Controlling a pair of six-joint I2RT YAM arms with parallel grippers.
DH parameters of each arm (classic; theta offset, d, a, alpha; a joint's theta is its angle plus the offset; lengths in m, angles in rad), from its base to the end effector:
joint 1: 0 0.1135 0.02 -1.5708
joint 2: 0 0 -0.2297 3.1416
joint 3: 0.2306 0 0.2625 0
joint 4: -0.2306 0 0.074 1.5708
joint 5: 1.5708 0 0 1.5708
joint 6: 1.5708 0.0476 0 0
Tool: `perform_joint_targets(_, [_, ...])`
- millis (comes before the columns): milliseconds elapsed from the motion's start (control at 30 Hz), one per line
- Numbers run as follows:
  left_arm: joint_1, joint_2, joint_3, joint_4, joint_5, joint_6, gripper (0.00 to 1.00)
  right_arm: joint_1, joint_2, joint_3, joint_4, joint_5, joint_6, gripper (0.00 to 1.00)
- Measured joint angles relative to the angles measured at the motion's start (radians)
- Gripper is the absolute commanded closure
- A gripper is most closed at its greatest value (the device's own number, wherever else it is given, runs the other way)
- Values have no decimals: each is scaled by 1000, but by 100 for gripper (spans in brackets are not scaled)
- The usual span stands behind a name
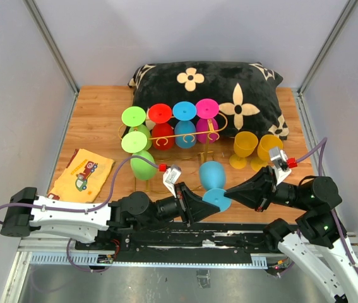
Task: Take the wine glass off the wine glass rack
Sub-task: Place the wine glass at the center of the board.
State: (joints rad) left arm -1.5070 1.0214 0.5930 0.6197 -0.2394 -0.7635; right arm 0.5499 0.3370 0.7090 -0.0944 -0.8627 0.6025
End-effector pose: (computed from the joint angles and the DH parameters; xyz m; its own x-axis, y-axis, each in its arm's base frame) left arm 0.0288 -0.2742 0.2807 -0.6513 -0.3405 -0.6781 0.6981 0.0814 -0.7114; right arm 0.0838 0.0938 0.3670 -0.3531 0.2159 -0.9103 -0.9256 0.0612 0.3735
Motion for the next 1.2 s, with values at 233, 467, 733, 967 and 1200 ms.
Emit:
perform_joint_targets(233, [0,4,13,-29,-1,24,100,0,3,24,-65,29,-41,72])
perform_joint_targets(467, [0,5,18,-75,50,138,99,0,12,146,-240,166,-166,43])
perform_joint_targets(733, [0,33,88,-270,233,394,100,0,118,250,-412,444,-261,35])
perform_joint_targets(967, [-3,40,88,-462,391,634,99,-3,340,304,-559,573,-272,35])
perform_joint_targets(1200, [-4,32,88,-592,405,790,99,-175,364,300,-569,415,-259,30])
